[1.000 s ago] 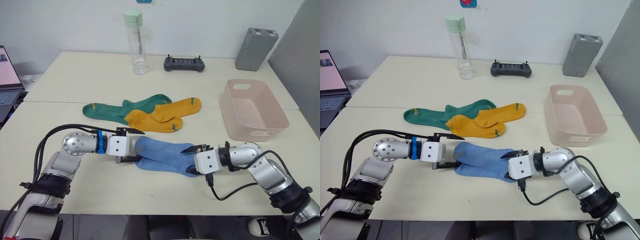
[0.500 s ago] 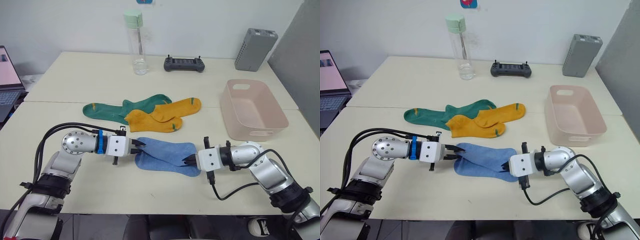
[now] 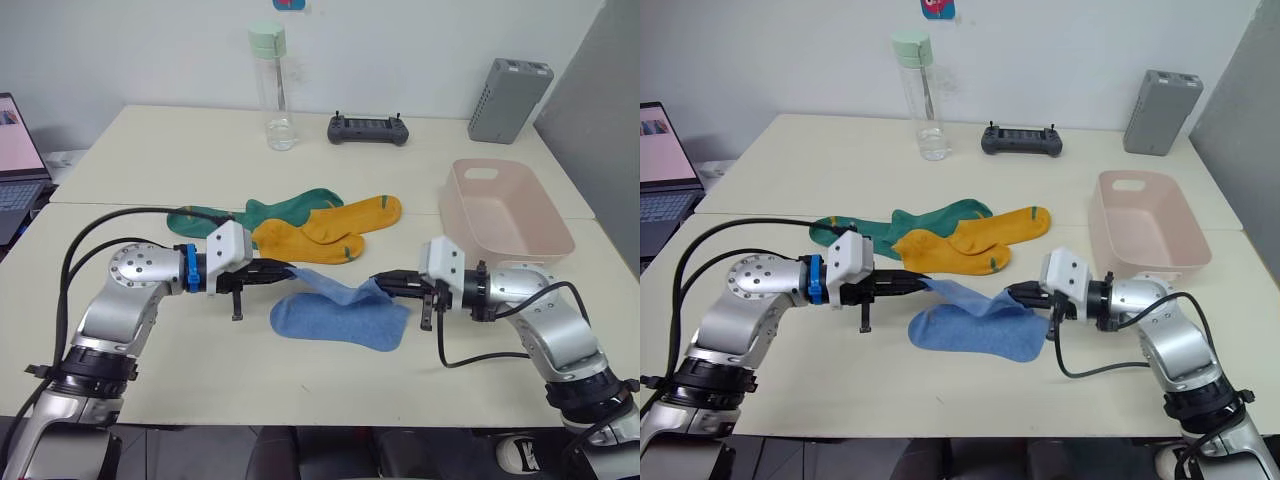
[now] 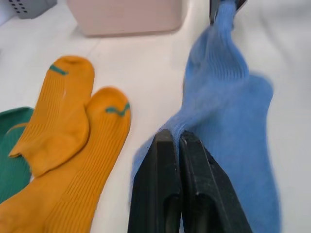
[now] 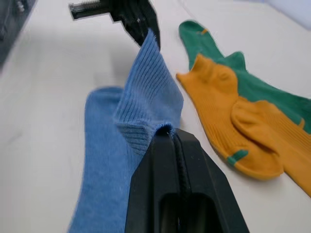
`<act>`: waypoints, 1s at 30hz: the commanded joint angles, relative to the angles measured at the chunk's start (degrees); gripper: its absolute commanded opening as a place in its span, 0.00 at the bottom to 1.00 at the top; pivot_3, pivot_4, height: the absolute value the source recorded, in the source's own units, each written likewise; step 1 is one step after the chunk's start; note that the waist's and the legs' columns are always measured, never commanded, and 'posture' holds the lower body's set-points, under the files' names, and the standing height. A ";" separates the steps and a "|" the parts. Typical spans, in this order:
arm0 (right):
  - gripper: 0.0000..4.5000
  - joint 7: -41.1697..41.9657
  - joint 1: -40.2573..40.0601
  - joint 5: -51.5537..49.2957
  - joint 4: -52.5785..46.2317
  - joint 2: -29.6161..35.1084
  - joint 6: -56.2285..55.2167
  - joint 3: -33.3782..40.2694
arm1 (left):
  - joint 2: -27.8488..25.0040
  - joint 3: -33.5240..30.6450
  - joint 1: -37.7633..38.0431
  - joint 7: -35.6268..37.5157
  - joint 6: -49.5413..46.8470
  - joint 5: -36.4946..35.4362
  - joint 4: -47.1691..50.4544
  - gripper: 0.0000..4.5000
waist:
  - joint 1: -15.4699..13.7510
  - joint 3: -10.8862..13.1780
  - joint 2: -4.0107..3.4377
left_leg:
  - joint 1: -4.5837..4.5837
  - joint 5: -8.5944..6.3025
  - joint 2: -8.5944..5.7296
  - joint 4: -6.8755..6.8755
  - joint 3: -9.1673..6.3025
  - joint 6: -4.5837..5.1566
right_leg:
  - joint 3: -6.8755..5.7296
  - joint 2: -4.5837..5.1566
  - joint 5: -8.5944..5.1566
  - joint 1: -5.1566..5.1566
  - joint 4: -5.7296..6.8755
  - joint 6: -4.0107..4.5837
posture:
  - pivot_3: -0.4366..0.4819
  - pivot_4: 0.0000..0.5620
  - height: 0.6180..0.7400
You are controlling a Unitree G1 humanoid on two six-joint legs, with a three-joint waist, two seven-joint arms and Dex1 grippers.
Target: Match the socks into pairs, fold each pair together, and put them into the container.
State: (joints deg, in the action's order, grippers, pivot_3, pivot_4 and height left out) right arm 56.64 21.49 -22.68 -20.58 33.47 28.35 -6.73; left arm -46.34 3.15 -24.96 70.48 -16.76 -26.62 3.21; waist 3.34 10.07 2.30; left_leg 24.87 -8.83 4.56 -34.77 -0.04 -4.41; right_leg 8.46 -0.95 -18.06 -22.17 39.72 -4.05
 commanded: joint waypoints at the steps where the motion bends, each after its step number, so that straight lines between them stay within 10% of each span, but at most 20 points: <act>1: 0.00 -1.75 0.20 -14.86 -8.91 1.89 13.77 6.91 | -4.52 -4.65 0.81 0.07 -15.91 -11.38 9.61 0.01 | 0.05 0.01 0.01 | 0.00 0.00 0.01 0.00 -0.02 0.00 | -0.01 0.00 -0.01 -0.01 0.04 0.01 | 0.48 0.27 1.00; 7: 0.00 -5.75 -7.56 -31.28 -18.36 6.19 26.81 11.61 | -7.91 -9.20 10.90 -3.17 -27.61 -20.17 21.26 0.01 | 0.10 0.01 0.01 | -0.04 -0.01 0.00 0.06 -0.05 0.00 | -0.02 0.01 -0.17 0.00 0.06 0.05 | 0.48 0.27 1.00; 15: 0.00 -11.78 -14.49 -27.66 -17.64 6.00 24.74 8.32 | -5.26 -7.63 18.89 -9.31 -26.51 -16.95 23.86 0.01 | 0.13 0.02 0.04 | -0.08 -0.01 0.00 -0.10 0.02 0.00 | 0.10 0.05 -0.32 -0.08 0.01 0.32 | 0.48 0.27 1.00; 30: 0.00 -13.15 -6.07 -14.07 -2.63 3.82 19.15 1.17 | 1.21 0.52 7.45 -11.27 -19.19 -3.37 8.88 0.01 | -0.03 0.01 0.04 | 0.15 -0.04 -0.03 0.16 0.10 0.05 | 0.15 0.04 -0.01 -0.07 -0.65 0.01 | 0.48 0.27 1.00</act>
State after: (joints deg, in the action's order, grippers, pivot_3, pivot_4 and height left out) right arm 43.58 14.41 -37.60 -22.67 37.32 48.06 -5.54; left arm -44.84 3.33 -16.24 58.83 -37.27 -31.12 12.25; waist 3.31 10.08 2.34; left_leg 25.04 -8.87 4.54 -34.57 0.04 -4.36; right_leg 8.60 -0.93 -18.03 -22.27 39.08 -4.12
